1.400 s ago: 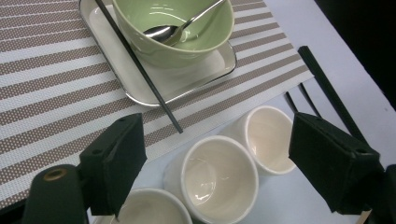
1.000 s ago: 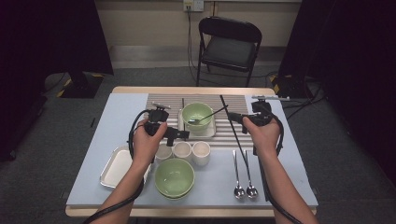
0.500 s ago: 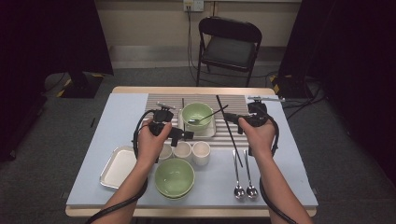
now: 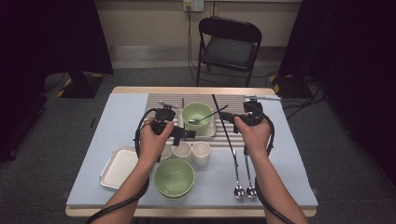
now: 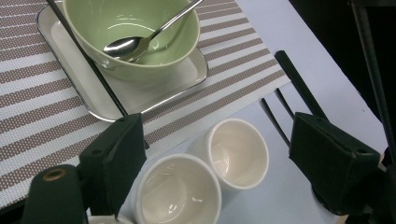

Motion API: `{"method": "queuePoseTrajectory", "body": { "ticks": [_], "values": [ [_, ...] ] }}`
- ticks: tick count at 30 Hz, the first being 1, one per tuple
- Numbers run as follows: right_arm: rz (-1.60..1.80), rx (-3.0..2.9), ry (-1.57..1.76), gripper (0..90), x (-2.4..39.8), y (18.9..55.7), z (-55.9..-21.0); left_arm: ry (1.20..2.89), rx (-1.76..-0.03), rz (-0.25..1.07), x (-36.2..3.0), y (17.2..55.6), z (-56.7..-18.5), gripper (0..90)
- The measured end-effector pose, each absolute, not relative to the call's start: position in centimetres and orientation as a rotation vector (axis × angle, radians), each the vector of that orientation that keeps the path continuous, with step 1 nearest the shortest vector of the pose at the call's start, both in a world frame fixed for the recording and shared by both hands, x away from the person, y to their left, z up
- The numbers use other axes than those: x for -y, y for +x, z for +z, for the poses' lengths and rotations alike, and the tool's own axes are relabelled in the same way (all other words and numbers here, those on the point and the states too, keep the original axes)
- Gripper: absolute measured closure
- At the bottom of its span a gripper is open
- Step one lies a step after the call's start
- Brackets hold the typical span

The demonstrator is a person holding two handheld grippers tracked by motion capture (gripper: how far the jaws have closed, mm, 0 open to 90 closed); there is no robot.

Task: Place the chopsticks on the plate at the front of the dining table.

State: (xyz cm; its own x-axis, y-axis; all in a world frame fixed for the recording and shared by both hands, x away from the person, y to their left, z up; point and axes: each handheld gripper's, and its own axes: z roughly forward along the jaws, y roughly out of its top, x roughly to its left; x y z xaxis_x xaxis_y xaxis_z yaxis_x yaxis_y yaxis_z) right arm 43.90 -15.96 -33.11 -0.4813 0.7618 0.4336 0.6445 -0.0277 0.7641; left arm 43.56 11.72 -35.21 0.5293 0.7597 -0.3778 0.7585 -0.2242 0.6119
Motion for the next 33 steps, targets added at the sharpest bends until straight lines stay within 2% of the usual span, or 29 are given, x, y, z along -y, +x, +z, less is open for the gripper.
{"method": "queuePoseTrajectory", "body": {
  "ticks": [33],
  "values": [
    [1.552, -2.097, 1.549, 86.6, 14.3, 44.1, -33.6, 2.006, -1.191, -0.032, -9.2, 43.2, -34.6, 17.7]
  ]
}}
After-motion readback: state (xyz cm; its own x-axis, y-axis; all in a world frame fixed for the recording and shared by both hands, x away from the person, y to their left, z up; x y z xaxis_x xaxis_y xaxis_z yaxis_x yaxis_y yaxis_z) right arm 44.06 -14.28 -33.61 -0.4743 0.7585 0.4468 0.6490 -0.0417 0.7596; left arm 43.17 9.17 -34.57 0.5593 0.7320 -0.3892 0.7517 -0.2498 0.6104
